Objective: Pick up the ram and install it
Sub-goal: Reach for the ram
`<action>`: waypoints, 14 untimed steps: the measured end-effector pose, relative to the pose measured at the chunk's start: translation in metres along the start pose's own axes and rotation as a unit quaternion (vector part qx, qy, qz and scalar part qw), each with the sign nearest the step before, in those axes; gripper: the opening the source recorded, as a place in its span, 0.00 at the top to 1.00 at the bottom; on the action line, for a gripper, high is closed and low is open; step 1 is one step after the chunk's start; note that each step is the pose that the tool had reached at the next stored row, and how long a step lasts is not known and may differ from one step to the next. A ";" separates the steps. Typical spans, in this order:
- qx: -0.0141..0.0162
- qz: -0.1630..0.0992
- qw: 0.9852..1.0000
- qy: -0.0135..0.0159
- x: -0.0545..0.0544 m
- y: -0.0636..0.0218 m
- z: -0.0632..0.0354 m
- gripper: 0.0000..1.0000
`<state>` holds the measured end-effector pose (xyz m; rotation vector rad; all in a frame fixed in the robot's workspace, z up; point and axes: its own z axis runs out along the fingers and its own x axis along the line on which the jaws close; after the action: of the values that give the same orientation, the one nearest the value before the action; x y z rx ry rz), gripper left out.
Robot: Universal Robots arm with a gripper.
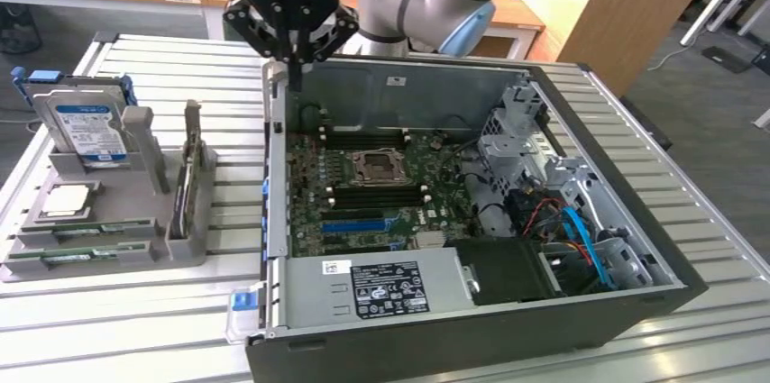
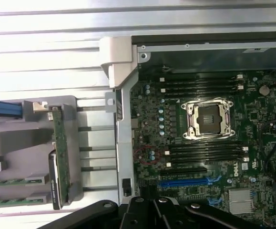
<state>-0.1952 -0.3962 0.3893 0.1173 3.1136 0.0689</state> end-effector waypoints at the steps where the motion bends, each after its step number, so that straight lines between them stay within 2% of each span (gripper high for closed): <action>1: 0.000 0.000 1.000 0.000 0.004 0.0000 0.0001 0.89; 14: 0.000 0.000 1.000 0.000 0.049 -0.0021 0.0015 0.89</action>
<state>-0.2440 -0.3945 0.3866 0.1181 3.1136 0.0682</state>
